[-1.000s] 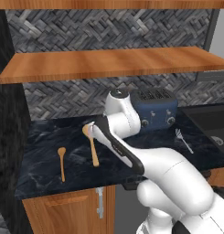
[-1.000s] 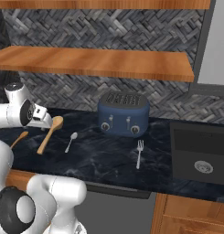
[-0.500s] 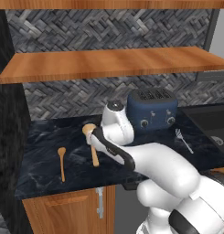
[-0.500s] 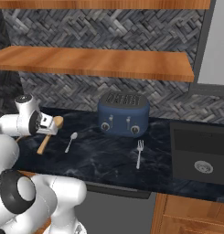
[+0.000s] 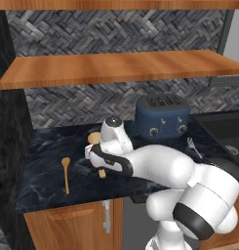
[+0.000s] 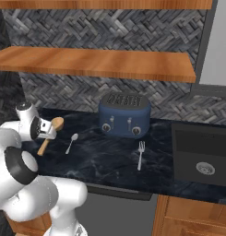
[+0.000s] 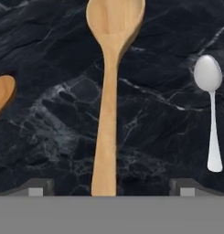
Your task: Organize the utensils by type. Pick up the wooden spoons from the counter and place them in the open cabinet. Then pick up the metallic utensils from the counter and place them in the open drawer.
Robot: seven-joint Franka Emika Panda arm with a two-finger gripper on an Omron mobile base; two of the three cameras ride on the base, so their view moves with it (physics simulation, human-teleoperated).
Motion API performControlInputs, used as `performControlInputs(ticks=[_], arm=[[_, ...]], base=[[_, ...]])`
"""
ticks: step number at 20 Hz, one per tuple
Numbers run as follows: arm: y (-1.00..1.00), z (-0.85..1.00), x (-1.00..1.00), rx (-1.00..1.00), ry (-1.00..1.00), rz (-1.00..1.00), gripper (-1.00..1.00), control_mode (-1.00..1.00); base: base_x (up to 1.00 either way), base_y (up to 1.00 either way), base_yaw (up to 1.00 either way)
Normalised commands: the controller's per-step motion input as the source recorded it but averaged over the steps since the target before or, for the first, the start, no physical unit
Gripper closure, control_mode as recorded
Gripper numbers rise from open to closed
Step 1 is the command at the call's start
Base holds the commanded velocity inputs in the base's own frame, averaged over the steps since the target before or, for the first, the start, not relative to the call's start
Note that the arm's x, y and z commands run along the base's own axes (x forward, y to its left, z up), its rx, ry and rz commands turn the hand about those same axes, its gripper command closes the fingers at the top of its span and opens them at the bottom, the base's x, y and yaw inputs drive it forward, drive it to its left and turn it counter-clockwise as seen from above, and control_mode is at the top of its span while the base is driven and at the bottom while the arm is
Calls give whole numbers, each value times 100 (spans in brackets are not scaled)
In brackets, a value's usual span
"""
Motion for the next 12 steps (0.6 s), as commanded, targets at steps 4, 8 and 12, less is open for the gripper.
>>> performControlInputs(ticks=[4, 8, 12], arm=[[6, -23, 15, -3, 3, 0, -100, -100], [1, -28, 17, -5, 5, 0, -100, -100], [0, -26, 18, -3, 7, 0, -100, -100]], base=[[0, 0, 0], [0, 0, 0], [0, 0, 0]])
